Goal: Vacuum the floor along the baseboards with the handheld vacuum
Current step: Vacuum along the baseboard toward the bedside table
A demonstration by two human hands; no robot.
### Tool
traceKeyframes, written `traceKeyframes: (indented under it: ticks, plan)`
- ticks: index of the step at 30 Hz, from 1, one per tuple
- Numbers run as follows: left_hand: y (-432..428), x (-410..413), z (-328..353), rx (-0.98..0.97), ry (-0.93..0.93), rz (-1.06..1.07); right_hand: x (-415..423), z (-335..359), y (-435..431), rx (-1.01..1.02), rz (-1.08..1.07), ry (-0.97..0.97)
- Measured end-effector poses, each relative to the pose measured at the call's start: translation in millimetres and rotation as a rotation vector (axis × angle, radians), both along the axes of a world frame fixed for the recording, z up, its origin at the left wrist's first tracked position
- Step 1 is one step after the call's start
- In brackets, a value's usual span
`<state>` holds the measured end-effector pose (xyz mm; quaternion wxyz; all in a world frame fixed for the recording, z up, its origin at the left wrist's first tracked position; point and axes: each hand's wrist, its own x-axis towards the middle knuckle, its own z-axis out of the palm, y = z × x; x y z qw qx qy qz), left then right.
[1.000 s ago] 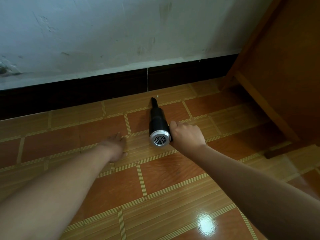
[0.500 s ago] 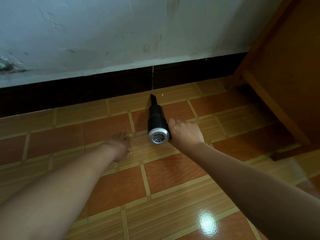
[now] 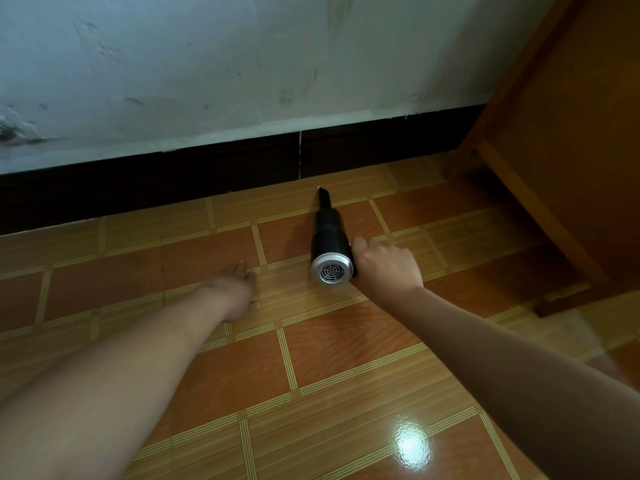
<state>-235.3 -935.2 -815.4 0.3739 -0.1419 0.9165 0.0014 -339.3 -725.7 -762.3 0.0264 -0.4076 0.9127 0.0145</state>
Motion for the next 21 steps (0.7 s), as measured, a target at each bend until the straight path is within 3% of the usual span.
traceKeyframes:
  ticks: [21]
  plan:
    - [0.3, 1.4, -3.7, -0.007, 0.022, -0.013, -11.2, -8.4, -9.3, -0.021, 0.013, 0.010]
